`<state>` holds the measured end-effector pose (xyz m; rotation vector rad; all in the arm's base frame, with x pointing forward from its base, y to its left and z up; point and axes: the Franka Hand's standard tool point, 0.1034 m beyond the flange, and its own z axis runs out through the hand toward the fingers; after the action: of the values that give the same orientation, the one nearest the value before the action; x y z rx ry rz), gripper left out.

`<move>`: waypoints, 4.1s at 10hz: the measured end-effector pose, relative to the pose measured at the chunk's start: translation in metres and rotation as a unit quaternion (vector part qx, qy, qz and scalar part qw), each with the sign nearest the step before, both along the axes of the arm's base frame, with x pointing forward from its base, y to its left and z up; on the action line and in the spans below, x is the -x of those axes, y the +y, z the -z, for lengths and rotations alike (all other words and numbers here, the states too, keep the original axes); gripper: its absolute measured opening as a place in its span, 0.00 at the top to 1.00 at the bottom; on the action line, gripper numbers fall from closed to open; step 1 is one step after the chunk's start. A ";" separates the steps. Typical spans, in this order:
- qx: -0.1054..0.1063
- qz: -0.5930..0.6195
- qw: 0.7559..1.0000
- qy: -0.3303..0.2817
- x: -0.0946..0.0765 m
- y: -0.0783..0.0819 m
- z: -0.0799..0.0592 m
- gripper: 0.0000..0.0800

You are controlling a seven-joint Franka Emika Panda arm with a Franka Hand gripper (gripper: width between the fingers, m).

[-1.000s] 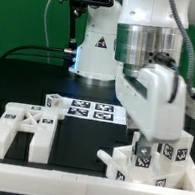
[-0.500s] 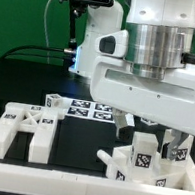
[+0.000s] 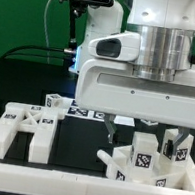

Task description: Assemble chair

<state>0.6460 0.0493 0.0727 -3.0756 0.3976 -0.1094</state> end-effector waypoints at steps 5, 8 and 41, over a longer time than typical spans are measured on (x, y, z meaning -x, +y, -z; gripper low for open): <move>-0.009 0.118 0.993 0.003 0.000 0.000 0.000 0.65; -0.020 0.326 0.945 0.006 -0.003 -0.010 -0.004 0.65; -0.040 0.582 0.811 0.034 -0.007 -0.010 -0.002 0.64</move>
Offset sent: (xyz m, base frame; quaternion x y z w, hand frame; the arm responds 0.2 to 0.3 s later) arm 0.0000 0.0000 0.0000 0.0000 0.0000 0.1296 0.9916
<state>0.6527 0.0388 0.0743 -2.2496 2.1056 -0.0040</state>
